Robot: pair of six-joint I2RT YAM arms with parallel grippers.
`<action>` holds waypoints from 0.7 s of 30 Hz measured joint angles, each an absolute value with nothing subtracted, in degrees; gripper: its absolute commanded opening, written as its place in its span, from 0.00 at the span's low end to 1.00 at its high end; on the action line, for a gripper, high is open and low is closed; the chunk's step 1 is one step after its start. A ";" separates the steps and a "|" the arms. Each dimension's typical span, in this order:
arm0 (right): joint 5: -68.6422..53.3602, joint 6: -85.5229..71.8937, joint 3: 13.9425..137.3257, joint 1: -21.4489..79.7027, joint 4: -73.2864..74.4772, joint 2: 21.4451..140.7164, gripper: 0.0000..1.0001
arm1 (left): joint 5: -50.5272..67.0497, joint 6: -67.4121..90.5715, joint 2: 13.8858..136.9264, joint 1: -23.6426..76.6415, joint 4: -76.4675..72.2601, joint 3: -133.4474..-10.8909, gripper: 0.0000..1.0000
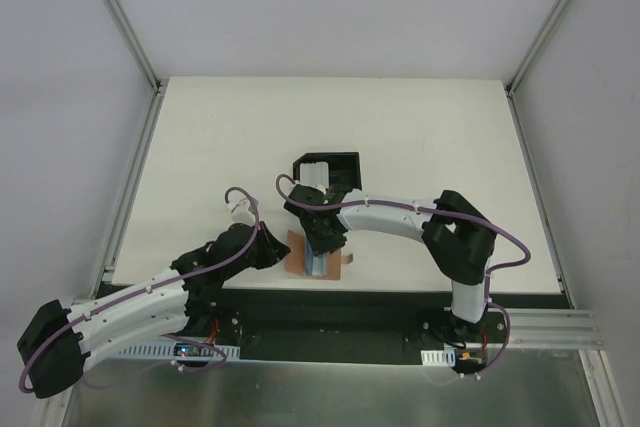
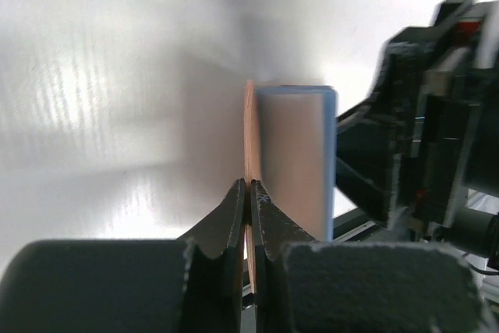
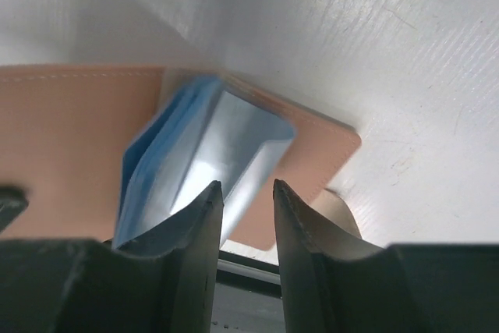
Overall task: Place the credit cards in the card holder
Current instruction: Open the card holder at the center of the board.
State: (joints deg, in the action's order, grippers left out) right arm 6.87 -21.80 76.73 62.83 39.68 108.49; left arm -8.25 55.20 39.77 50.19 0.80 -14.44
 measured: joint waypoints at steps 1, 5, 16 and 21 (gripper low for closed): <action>6.83 -21.78 76.69 62.83 39.59 108.49 0.35 | -8.25 55.70 39.92 50.19 0.86 -13.85 0.00; 6.59 -21.78 76.47 62.83 38.85 108.47 0.35 | -8.27 57.80 40.75 50.19 1.26 -11.35 0.00; 6.24 -21.80 75.77 62.81 37.30 108.40 0.35 | -9.56 62.35 39.55 50.19 1.78 -7.70 0.00; 6.66 -21.82 71.16 62.08 35.94 106.72 0.37 | -9.54 62.41 39.29 50.19 1.78 -7.64 0.00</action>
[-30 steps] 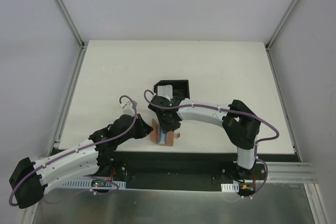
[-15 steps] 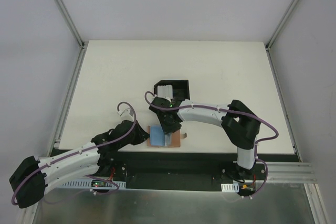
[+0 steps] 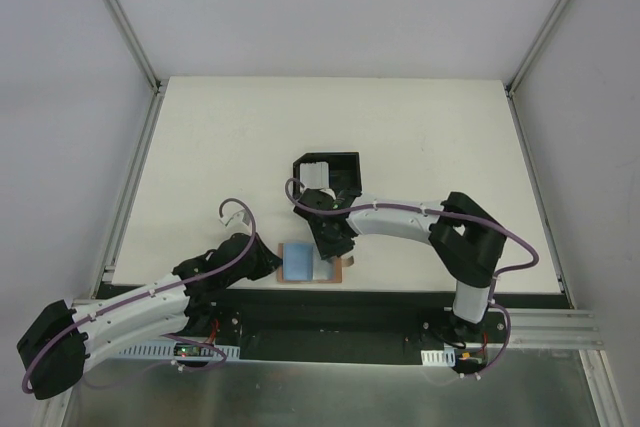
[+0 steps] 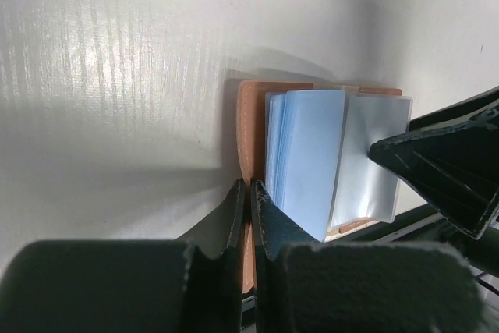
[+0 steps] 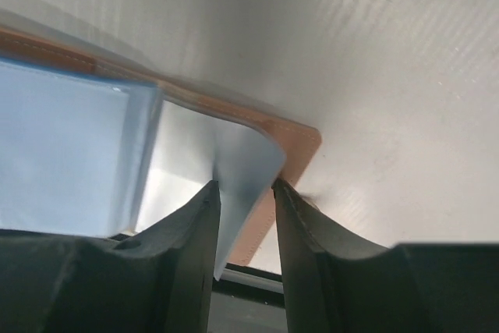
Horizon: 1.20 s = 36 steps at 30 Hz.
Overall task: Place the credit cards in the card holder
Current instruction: Open the card holder at the center of the board.
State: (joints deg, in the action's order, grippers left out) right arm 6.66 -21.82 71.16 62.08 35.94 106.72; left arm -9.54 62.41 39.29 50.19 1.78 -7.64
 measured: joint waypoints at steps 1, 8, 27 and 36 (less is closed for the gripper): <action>6.72 -21.78 70.41 61.87 35.79 105.86 0.37 | -9.54 62.39 39.13 50.19 1.80 -7.64 0.00; 6.57 -21.78 67.99 61.06 35.66 104.36 0.34 | -9.54 61.95 38.61 50.19 1.93 -7.66 0.00; 5.80 -18.74 67.99 61.06 35.79 103.98 0.27 | -9.50 59.55 38.59 50.19 2.37 -9.34 0.00; 5.54 -17.69 69.47 61.04 35.66 102.15 0.31 | -9.47 58.17 38.63 50.19 2.48 -10.96 0.00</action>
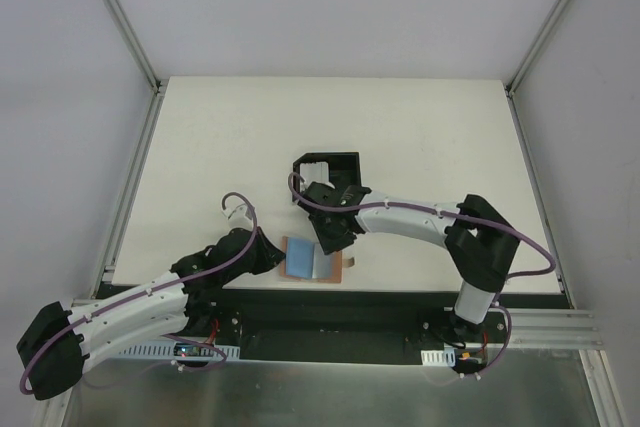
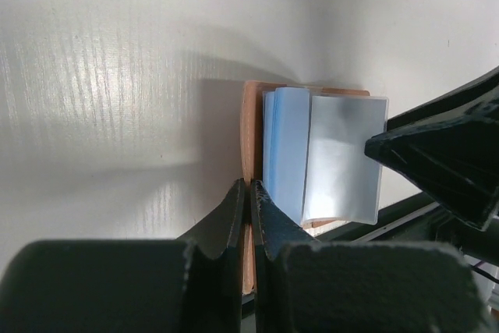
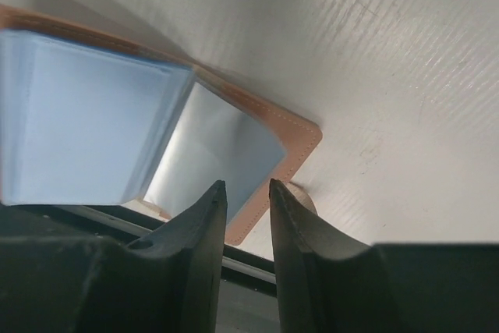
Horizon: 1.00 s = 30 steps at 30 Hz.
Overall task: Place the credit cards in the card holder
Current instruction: Open the card holder at the center of the board.
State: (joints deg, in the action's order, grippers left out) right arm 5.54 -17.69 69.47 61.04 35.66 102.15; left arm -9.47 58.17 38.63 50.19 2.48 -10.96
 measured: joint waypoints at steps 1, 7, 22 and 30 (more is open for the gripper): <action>5.56 -17.65 69.67 61.04 35.55 101.69 0.31 | -9.47 57.95 38.68 50.19 2.46 -11.00 0.00; 5.58 -17.43 70.41 61.01 34.17 98.24 0.33 | -9.45 57.58 38.98 50.19 2.48 -11.11 0.00; -3.86 -18.59 69.25 60.93 25.26 98.94 0.27 | -9.50 57.32 39.99 50.19 2.48 -11.94 0.00; -4.10 -21.45 59.79 59.40 24.29 99.15 0.25 | -9.54 57.78 39.29 50.19 2.46 -11.88 0.00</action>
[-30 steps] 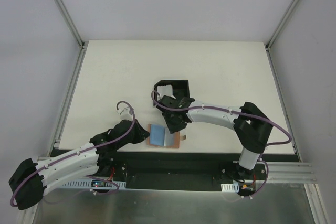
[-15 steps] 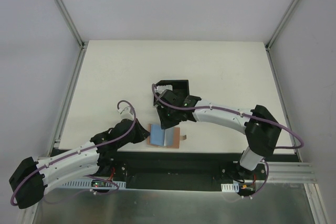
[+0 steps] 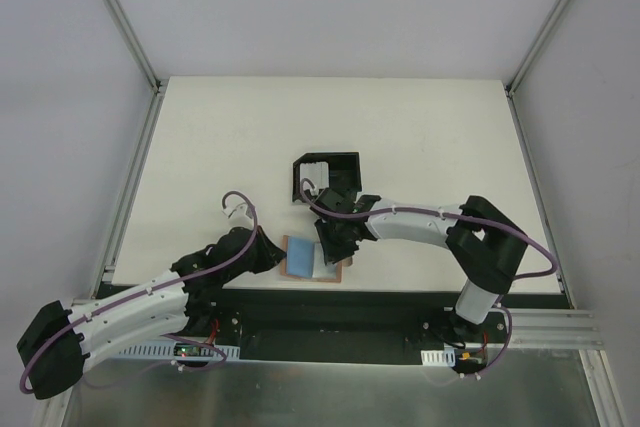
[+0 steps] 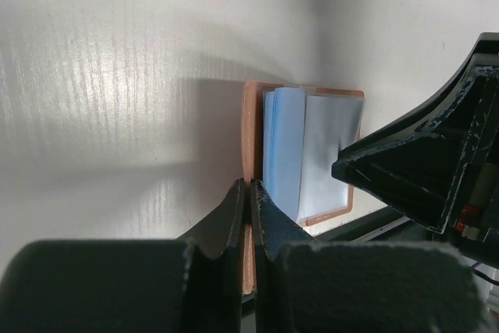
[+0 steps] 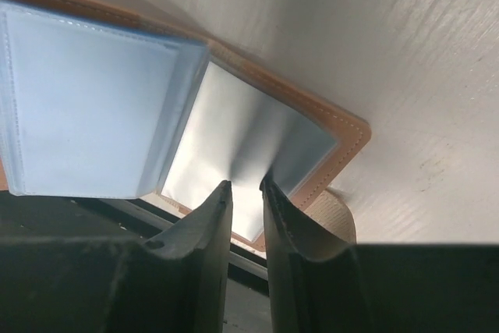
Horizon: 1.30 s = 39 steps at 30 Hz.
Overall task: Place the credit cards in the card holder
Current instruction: Open the card holder at the center of the board, then pick up the credit card from the storage box.
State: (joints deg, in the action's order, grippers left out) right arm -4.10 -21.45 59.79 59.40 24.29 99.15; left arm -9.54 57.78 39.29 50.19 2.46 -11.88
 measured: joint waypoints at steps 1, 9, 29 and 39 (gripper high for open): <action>-4.23 -21.61 59.79 59.16 24.10 99.26 0.24 | -9.58 57.91 39.22 50.19 2.46 -11.79 0.00; -3.92 -21.96 60.20 59.07 24.53 99.46 0.24 | -10.26 59.72 38.26 50.19 2.13 -9.45 0.00; -4.91 -19.20 65.69 53.78 22.74 93.76 0.50 | -11.07 60.66 38.74 50.19 1.85 -10.11 0.00; -3.29 -17.06 69.45 44.64 22.31 86.96 0.69 | -11.05 58.52 41.95 50.19 1.54 -13.04 0.00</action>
State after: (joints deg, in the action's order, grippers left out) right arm -3.29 -17.06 69.45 44.64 22.31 86.96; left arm -11.05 58.52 41.95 50.19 1.54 -13.04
